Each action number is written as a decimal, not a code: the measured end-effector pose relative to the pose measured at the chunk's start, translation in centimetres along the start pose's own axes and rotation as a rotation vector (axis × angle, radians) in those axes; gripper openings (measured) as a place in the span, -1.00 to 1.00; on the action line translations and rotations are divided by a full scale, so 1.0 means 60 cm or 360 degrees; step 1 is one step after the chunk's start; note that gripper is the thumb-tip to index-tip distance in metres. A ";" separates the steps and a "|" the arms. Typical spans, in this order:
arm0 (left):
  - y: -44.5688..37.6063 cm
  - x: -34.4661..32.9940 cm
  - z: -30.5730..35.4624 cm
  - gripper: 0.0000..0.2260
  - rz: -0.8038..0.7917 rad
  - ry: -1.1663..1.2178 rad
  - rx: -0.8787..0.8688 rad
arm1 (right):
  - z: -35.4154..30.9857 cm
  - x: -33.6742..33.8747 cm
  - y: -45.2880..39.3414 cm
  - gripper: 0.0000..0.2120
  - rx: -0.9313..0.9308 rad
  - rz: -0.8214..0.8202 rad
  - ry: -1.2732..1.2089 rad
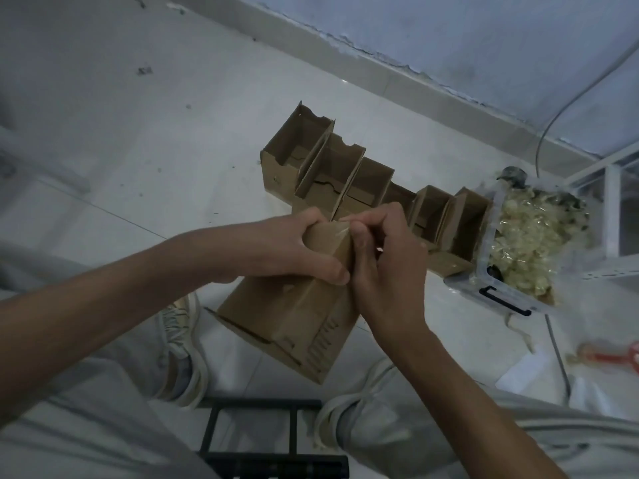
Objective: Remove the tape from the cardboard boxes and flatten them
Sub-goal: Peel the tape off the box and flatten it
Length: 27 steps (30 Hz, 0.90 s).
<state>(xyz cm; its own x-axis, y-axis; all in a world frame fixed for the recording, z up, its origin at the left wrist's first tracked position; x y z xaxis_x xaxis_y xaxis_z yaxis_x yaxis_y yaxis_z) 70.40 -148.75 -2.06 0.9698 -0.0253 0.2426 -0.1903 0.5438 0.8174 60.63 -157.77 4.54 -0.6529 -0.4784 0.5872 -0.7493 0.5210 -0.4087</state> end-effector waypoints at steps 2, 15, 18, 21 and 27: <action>0.004 0.021 0.004 -0.42 0.0097 -0.0123 -0.0011 | 0.001 0.003 -0.008 -0.87 -0.0029 -0.0057 -0.0172; 0.022 0.067 0.024 -0.24 0.0865 -0.1056 -0.0094 | -0.038 -0.020 -0.003 -0.81 0.0970 -0.0691 0.0698; 0.026 0.062 0.028 -0.21 0.0938 -0.1132 -0.0091 | -0.044 -0.030 0.002 -0.81 0.1026 -0.0763 0.0769; 0.026 0.059 0.029 -0.17 0.0992 -0.1203 -0.0084 | -0.035 -0.040 0.004 -0.94 0.0966 -0.0854 0.0902; 0.025 0.049 0.035 -0.16 0.1016 -0.1280 -0.0076 | -0.017 -0.073 0.012 -0.75 0.0905 -0.0983 0.1159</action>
<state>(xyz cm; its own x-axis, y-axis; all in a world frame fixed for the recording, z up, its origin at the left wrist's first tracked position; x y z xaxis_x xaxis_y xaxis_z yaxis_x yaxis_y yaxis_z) 72.64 -149.78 0.96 0.2973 -0.2650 0.9172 -0.6112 0.6852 0.3961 63.07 -154.58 2.35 -0.0689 0.0831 0.9942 -0.9867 -0.1530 -0.0556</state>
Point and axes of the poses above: each hand's wrist, its own y-axis away from the middle knuckle, its own x-axis out of the back of the hand, z = x × y, the point moved 10 cm from there along -y, towards the middle knuckle, and after that the axes turned 14 degrees about x, right-handed, at the moved point
